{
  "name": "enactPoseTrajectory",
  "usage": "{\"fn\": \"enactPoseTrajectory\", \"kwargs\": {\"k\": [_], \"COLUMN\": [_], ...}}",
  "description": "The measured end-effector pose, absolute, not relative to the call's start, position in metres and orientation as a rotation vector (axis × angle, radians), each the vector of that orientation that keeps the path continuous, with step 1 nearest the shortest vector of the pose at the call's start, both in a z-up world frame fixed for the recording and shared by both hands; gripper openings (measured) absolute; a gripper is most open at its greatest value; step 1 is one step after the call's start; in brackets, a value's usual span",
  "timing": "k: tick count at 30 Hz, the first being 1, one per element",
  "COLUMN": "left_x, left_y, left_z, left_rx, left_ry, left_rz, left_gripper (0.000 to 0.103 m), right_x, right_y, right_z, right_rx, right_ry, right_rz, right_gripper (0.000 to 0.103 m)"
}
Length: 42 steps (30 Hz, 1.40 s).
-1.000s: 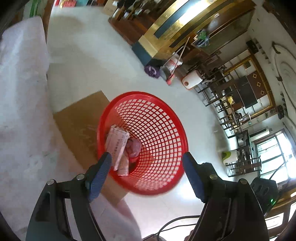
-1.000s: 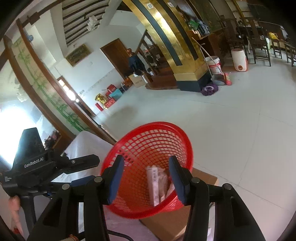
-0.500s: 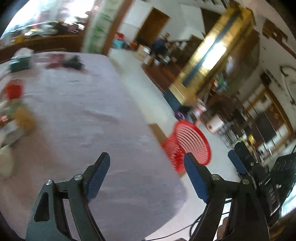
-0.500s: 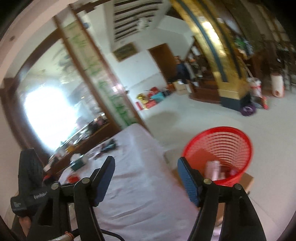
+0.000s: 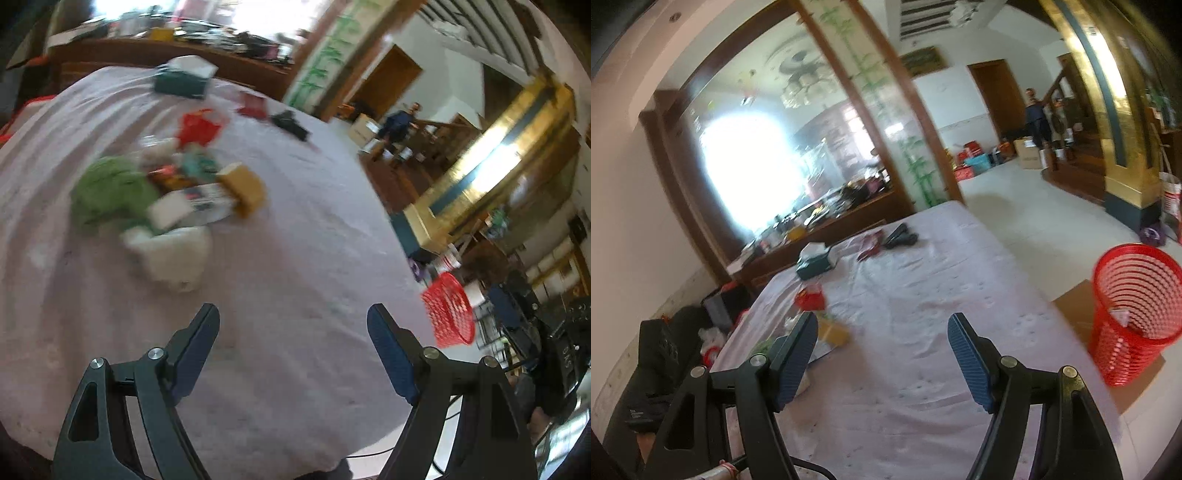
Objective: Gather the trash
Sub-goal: 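Move both open grippers back over the trash pile on the bed, then grasp the white sock with the left gripper while the right gripper grasps the yellow tape roll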
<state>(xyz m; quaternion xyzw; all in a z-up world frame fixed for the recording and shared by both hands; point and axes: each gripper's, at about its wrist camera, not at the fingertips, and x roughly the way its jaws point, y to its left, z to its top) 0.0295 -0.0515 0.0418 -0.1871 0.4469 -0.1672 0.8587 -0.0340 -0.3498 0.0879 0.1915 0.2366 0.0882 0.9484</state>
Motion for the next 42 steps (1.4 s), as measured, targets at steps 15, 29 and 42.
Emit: {"fn": "enactPoseTrajectory", "kwargs": {"k": [15, 29, 42], "left_x": [0.051, 0.101, 0.118], "left_y": [0.006, 0.016, 0.017], "left_z": [0.003, -0.037, -0.052], "left_rx": [-0.449, -0.515, -0.510], "left_ry": [0.983, 1.089, 1.103], "left_rz": [-0.162, -0.143, -0.139], "left_gripper": [0.081, 0.081, 0.057], "right_x": [0.035, 0.138, 0.202], "right_y": [-0.264, -0.196, -0.166], "right_z": [0.053, -0.002, -0.036], "right_rx": [0.157, 0.057, 0.030], "right_ry": [0.643, 0.811, 0.927], "right_rz": [0.348, 0.474, 0.462], "right_gripper": [0.078, 0.077, 0.061]}}
